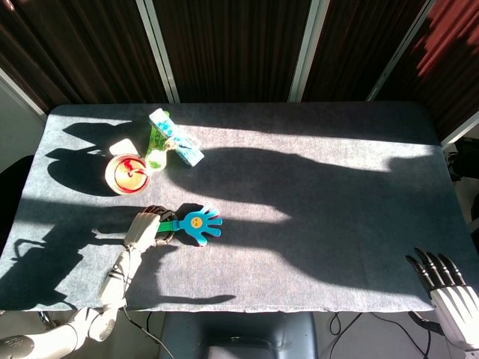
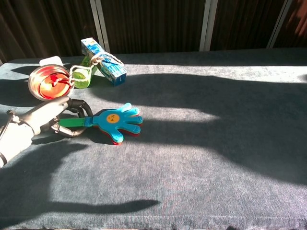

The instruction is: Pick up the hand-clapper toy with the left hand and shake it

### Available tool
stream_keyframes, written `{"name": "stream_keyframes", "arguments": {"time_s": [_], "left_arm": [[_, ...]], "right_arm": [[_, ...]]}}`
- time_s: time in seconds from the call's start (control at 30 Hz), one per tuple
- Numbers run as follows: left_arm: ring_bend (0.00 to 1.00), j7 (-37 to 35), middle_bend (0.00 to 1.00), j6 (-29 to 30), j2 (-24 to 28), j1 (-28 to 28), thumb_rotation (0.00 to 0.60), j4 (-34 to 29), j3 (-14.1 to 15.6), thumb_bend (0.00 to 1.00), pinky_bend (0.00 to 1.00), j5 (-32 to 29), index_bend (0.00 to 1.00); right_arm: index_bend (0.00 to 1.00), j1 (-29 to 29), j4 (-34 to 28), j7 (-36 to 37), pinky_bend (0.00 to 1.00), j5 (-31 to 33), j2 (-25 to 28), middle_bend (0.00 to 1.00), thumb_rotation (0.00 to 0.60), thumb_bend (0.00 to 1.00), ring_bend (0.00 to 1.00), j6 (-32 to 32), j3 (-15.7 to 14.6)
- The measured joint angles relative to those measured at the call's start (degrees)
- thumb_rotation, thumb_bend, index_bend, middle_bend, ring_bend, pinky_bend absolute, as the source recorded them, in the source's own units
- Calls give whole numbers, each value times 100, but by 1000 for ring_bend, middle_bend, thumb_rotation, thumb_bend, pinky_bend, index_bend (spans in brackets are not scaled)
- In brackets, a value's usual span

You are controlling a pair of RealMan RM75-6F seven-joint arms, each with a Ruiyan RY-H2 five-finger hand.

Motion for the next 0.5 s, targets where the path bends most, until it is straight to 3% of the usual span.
{"name": "stream_keyframes", "arguments": {"time_s": [0.17, 0.4, 0.5], "left_arm": [[374, -497, 680, 200, -33, 10, 600, 128, 66, 672, 431, 193, 801], [425, -1390, 699, 495, -148, 12, 600, 535, 165, 692, 716, 458, 802], [435, -1741, 701, 620, -188, 11, 600, 665, 190, 696, 781, 540, 802]], "right_arm": [[0, 2, 1, 2, 0, 6, 1, 0, 600, 195, 0, -5, 2], [0, -3, 0, 1, 0, 6, 6, 0, 600, 195, 0, 2, 2], [0, 1, 0, -2, 0, 10, 6, 0, 600, 195, 0, -9, 2]]}}
